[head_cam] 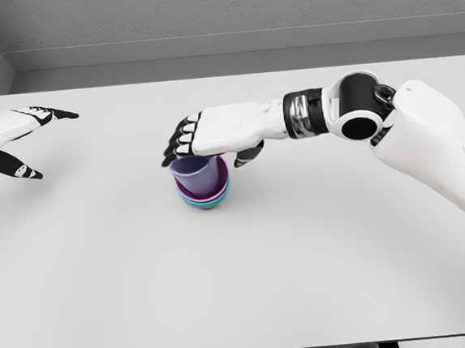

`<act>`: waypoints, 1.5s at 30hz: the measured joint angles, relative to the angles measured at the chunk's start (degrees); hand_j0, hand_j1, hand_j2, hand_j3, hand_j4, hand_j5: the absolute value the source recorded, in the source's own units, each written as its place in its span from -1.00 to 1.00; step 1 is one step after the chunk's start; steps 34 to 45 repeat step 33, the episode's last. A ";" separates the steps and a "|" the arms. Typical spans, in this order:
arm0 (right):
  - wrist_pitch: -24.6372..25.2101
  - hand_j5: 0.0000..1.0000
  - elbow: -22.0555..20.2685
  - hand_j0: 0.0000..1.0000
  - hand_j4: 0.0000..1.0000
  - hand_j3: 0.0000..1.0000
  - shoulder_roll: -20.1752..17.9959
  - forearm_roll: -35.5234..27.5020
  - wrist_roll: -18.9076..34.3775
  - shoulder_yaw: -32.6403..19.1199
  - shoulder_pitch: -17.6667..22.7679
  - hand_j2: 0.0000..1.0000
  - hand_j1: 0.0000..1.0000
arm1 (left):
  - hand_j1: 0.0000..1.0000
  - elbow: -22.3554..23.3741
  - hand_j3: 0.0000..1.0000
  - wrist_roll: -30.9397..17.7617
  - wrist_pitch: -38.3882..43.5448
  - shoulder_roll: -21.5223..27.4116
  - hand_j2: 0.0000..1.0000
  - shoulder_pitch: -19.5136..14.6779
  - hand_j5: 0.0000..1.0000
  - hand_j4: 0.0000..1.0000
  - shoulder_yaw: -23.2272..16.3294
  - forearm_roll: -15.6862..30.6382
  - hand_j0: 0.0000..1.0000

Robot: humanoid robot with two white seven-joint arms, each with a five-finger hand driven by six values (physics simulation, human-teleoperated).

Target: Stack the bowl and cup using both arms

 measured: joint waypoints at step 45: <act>-3.60 1.00 -14.98 1.00 1.00 1.00 -24.17 -2.31 0.00 -38.93 30.06 1.00 1.00 | 1.00 0.18 1.00 -0.30 0.00 0.35 1.00 2.11 1.00 1.00 0.06 0.09 1.00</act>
